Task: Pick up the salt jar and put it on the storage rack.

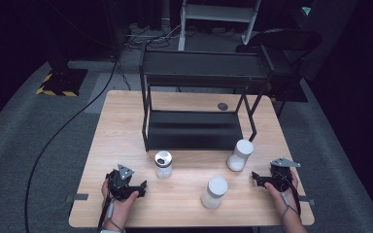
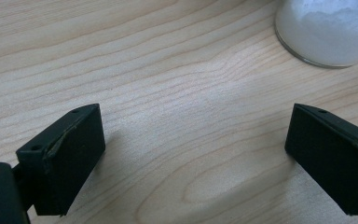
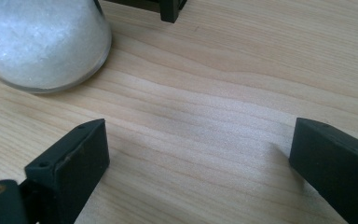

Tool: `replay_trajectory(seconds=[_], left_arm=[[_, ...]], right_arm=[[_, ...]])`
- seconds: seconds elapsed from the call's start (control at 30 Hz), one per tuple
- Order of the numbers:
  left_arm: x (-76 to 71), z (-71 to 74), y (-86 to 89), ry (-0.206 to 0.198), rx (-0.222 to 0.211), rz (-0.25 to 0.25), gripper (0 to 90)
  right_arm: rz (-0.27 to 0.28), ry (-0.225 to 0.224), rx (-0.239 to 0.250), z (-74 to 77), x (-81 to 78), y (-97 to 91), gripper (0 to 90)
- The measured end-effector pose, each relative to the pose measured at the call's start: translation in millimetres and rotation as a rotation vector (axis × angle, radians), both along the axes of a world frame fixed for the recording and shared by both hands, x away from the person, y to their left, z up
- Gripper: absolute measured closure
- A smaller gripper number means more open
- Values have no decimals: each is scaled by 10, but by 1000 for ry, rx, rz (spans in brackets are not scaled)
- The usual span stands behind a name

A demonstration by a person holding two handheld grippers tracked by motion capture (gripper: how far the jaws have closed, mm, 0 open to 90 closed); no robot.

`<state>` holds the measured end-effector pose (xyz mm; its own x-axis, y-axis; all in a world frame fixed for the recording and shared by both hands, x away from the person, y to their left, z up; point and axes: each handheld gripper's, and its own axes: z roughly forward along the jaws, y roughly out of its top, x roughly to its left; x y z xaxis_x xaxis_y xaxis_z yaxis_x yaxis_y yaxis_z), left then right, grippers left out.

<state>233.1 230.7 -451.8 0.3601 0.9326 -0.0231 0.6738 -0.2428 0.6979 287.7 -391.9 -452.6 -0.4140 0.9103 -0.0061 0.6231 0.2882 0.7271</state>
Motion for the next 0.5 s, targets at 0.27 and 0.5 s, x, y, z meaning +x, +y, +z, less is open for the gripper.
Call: replay_trajectory(seconds=[0.27,0.5], left_arm=[[2,-5,45,-4,-23,-10,58],[-61,62,80,-58,-60,-28,57]], right_arm=[[1,0,0,0,0,0,45],[1,0,0,0,0,-1,45]])
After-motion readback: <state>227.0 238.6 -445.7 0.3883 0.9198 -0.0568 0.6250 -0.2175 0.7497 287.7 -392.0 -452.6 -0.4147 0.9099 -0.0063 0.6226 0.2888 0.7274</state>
